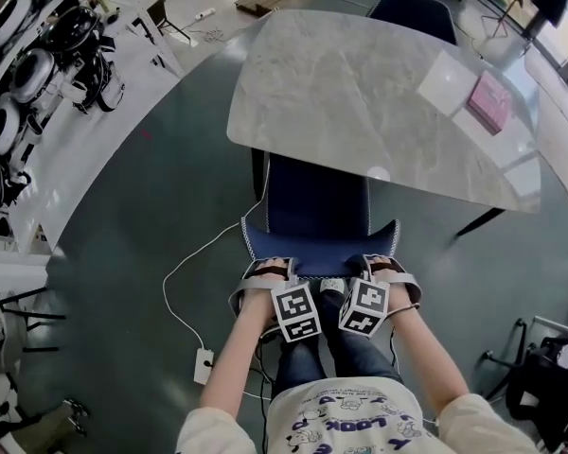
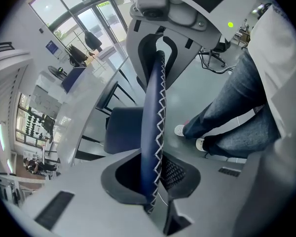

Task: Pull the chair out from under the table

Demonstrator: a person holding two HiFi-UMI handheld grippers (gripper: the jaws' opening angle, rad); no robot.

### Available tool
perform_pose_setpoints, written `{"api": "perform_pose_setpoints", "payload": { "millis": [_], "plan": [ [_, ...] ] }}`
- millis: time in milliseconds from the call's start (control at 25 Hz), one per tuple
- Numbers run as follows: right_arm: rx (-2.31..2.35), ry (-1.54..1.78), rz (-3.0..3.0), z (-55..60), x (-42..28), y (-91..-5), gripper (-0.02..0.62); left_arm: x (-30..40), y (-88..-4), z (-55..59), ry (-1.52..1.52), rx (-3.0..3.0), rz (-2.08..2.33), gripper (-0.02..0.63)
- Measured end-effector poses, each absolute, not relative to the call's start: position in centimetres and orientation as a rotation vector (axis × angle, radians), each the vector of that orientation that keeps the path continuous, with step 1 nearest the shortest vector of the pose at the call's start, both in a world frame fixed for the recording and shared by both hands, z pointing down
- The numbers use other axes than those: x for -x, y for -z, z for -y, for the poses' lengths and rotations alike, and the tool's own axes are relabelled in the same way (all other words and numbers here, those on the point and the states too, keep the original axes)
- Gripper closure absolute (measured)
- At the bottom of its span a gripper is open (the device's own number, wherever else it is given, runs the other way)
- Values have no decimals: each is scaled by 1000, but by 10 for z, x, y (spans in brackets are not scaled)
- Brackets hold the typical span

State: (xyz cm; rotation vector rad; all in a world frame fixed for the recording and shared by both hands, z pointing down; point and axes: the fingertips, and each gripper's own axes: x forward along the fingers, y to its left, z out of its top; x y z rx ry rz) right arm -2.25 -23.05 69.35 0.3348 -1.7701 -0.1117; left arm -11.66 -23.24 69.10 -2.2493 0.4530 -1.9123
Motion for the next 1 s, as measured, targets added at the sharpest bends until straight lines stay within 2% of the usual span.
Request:
{"api": "perform_pose_setpoints", "payload": {
  "millis": [1000],
  "plan": [
    [-404,29,1743,44,48,-704,515,142,-701,52,1932,2215,-334,529]
  ]
}}
